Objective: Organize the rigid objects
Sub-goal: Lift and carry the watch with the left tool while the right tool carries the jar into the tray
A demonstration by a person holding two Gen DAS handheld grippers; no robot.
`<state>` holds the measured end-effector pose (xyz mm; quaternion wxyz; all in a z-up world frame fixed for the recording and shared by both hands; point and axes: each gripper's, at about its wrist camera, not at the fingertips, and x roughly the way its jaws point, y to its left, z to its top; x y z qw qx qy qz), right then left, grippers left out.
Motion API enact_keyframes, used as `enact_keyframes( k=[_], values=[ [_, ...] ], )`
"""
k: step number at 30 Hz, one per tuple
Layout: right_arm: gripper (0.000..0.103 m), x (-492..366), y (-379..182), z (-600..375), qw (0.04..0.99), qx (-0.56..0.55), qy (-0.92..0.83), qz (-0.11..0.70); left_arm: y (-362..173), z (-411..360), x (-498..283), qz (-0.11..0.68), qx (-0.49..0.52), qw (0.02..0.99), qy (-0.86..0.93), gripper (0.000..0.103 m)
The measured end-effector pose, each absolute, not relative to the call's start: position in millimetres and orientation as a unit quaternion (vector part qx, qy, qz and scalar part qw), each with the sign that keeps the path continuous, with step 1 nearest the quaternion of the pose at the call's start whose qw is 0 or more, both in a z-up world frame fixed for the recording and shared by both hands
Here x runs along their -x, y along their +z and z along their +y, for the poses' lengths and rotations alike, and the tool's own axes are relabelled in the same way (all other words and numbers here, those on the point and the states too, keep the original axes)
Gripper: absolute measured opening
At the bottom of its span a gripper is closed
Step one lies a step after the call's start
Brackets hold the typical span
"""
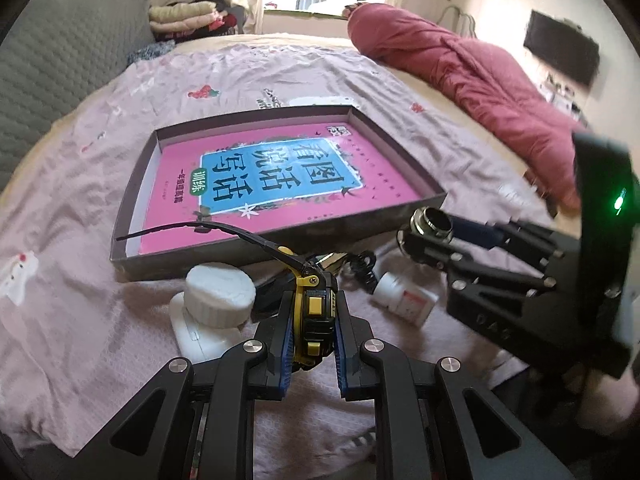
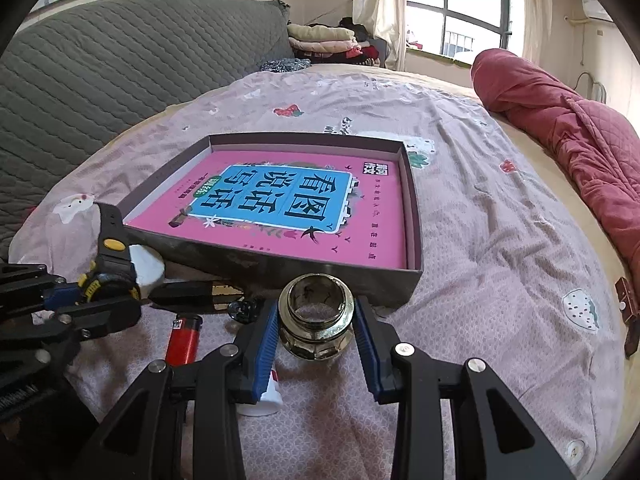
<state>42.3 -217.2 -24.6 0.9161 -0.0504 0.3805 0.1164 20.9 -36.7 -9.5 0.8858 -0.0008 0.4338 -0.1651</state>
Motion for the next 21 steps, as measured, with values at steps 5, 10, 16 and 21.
enact_keyframes(
  k=[5, 10, 16, 21],
  values=[
    [0.037, -42.2, -22.1, -218.5, 0.918, 0.043, 0.119, 0.375, 1.2, -28.1, -23.4, 0.435, 0.049, 0.880, -0.183, 0.017],
    [0.037, -41.8, -16.8, -219.6, 0.922, 0.040, 0.119, 0.366, 10.6, -25.6, -28.2, 0.428, 0.075, 0.880, -0.190, 0.017],
    [0.037, -41.8, -10.4, -224.4, 0.928, 0.023, 0.116, 0.353, 28.0, -17.8, -34.0, 0.409, 0.108, 0.883, -0.202, 0.017],
    [0.037, -41.4, -6.1, -227.8, 0.932, 0.016, 0.113, 0.345, 43.1, -3.4, -42.2, 0.393, 0.131, 0.889, -0.195, 0.017]
  ],
)
